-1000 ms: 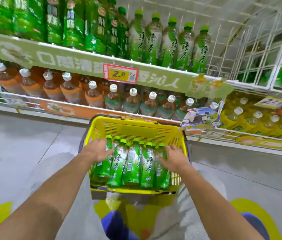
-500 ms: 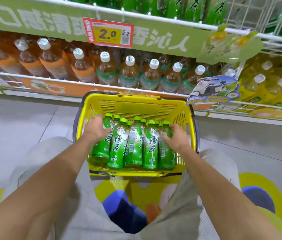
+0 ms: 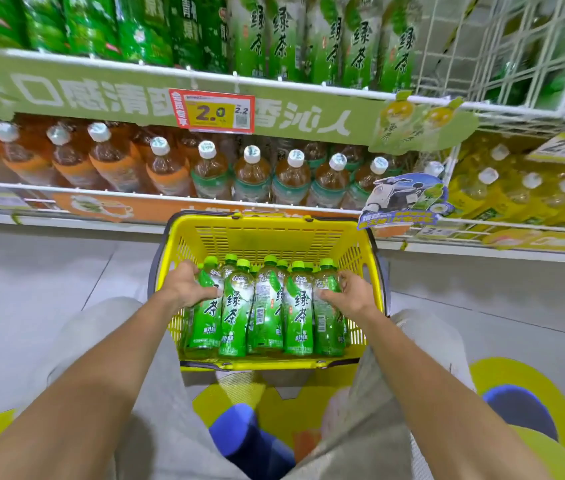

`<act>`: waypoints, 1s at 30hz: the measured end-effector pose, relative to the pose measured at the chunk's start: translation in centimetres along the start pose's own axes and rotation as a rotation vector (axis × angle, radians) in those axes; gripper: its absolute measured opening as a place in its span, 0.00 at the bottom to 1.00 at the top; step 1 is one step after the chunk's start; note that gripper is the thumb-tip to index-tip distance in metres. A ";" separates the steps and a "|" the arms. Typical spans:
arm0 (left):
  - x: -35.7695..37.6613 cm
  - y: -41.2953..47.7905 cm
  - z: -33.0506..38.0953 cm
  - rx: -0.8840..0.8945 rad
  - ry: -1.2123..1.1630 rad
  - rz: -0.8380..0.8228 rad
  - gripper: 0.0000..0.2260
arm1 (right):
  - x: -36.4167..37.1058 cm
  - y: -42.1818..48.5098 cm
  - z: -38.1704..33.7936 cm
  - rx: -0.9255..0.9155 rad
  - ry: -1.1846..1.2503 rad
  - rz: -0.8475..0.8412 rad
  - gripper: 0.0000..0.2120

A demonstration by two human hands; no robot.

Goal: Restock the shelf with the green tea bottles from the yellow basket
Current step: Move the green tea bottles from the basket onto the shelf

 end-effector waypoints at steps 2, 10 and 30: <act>0.0 -1.0 0.1 0.029 -0.063 0.023 0.34 | -0.6 -1.3 -0.9 -0.068 0.030 0.051 0.42; -3.7 -7.4 10.7 0.400 -0.229 0.039 0.34 | -6.1 -7.2 -10.2 -0.361 0.117 0.192 0.41; -16.6 -23.0 43.9 1.036 -0.153 0.290 0.35 | -33.5 -20.2 -28.4 -0.704 0.249 0.682 0.36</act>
Point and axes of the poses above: each hand's wrist, its own y-axis towards the middle knuckle, its own x-axis out of the palm, z = x × y, the point moved 8 cm from there along y, towards the middle knuckle, and after that the axes turned 11 degrees about -z, right-handed, at the moved point
